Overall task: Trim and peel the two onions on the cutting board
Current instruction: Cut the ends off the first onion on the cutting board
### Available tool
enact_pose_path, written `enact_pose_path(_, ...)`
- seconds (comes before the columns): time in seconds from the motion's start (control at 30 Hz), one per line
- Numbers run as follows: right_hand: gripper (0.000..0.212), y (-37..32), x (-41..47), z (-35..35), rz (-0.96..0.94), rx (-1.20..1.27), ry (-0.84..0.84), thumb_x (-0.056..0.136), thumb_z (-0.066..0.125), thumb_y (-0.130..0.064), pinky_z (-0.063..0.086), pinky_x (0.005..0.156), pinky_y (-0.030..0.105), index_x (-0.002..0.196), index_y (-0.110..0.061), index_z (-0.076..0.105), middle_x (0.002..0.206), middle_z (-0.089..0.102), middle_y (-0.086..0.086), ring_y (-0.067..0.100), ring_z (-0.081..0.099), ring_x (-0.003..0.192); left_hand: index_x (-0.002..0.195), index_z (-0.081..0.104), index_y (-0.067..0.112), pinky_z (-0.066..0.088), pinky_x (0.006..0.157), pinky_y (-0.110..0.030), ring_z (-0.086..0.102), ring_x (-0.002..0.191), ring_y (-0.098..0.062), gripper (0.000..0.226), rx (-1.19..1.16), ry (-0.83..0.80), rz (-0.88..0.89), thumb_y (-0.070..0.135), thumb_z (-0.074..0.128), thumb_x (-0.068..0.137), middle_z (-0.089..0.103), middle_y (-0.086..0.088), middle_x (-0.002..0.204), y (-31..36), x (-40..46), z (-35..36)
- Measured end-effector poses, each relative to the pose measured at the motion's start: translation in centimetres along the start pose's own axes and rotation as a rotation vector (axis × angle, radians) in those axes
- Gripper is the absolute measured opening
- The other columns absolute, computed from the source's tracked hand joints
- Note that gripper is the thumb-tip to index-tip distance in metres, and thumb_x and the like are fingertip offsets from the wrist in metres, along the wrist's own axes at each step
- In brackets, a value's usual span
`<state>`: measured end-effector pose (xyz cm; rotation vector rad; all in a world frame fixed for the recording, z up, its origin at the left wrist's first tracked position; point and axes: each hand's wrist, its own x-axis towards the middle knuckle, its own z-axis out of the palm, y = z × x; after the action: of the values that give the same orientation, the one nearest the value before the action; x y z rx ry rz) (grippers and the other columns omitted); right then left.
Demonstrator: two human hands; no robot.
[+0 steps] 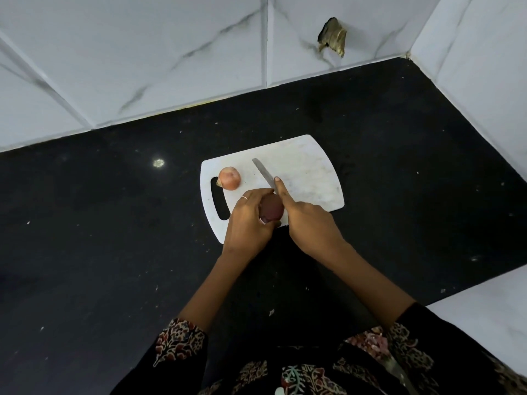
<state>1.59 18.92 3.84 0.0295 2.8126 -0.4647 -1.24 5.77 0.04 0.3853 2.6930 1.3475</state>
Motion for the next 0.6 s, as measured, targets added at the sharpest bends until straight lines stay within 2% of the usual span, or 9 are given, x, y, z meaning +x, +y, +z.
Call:
enact_pose_path(0.07, 0.082, 0.0, -0.3, 0.1, 0.014, 0.025, 0.006, 0.092, 0.042, -0.006, 0.038, 0.061, 0.034, 0.15, -0.028, -0.012, 0.076, 0.046, 0.003, 0.021, 0.05, 0.07, 0.123, 0.058, 0.014, 0.054, 0.09, -0.037, 0.054, 0.109, -0.014, 0.056, -0.024, 0.031, -0.023, 0.008, 0.079, 0.072, 0.06, -0.001, 0.119, -0.3, 0.0, 0.1)
enact_pose_path(0.17, 0.078, 0.2, -1.3, 0.2, 0.03, 0.081, 0.006, 0.093, 0.038, -0.006, 0.036, 0.059, 0.033, 0.15, -0.029, -0.011, 0.067, 0.04, -0.002, 0.018, 0.048, 0.067, 0.124, 0.057, 0.014, 0.049, 0.095, -0.027, 0.053, 0.113, -0.014, 0.058, -0.027, 0.04, -0.031, 0.01, 0.081, 0.071, 0.059, -0.001, 0.122, -0.4, 0.0, 0.1)
enact_pose_path(0.33, 0.079, -0.6, 0.7, -0.2, -0.012, 0.009, 0.006, 0.094, 0.041, -0.007, 0.037, 0.063, 0.033, 0.15, -0.026, -0.01, 0.081, 0.047, 0.004, 0.021, 0.048, 0.072, 0.122, 0.059, 0.015, 0.051, 0.091, -0.028, 0.053, 0.11, -0.01, 0.054, -0.031, 0.041, 0.014, 0.006, 0.079, 0.072, 0.061, 0.002, 0.118, -0.6, -0.1, 0.1)
enact_pose_path(0.37, 0.078, -0.6, 0.7, -0.4, -0.018, -0.014, -0.001, 0.094, 0.041, -0.007, 0.037, 0.064, 0.033, 0.15, -0.025, -0.01, 0.083, 0.047, 0.005, 0.021, 0.047, 0.072, 0.123, 0.059, 0.016, 0.051, 0.091, -0.024, 0.053, 0.11, -0.009, 0.055, -0.034, 0.038, 0.012, 0.006, 0.079, 0.073, 0.061, 0.003, 0.119, -0.7, -0.1, 0.1)
enact_pose_path(0.47, 0.079, -0.2, -0.7, -0.4, -0.004, -0.051, -0.019, 0.094, 0.04, -0.008, 0.037, 0.064, 0.034, 0.15, -0.026, -0.012, 0.083, 0.047, 0.005, 0.02, 0.047, 0.072, 0.123, 0.059, 0.014, 0.04, 0.081, 0.001, 0.053, 0.109, -0.009, 0.055, -0.054, 0.062, -0.007, 0.004, 0.079, 0.072, 0.059, 0.0, 0.12, -0.8, -0.3, 0.2)
enact_pose_path(0.6, 0.079, -0.4, -0.3, 0.1, 0.011, -0.066, -0.004, 0.094, 0.042, -0.009, 0.041, 0.064, 0.035, 0.15, -0.024, -0.012, 0.089, 0.056, 0.01, 0.022, 0.051, 0.073, 0.123, 0.059, 0.014, 0.039, 0.077, 0.004, 0.053, 0.109, -0.009, 0.055, -0.058, 0.072, 0.006, 0.003, 0.078, 0.072, 0.06, 0.0, 0.121, -0.9, -0.3, 0.5)
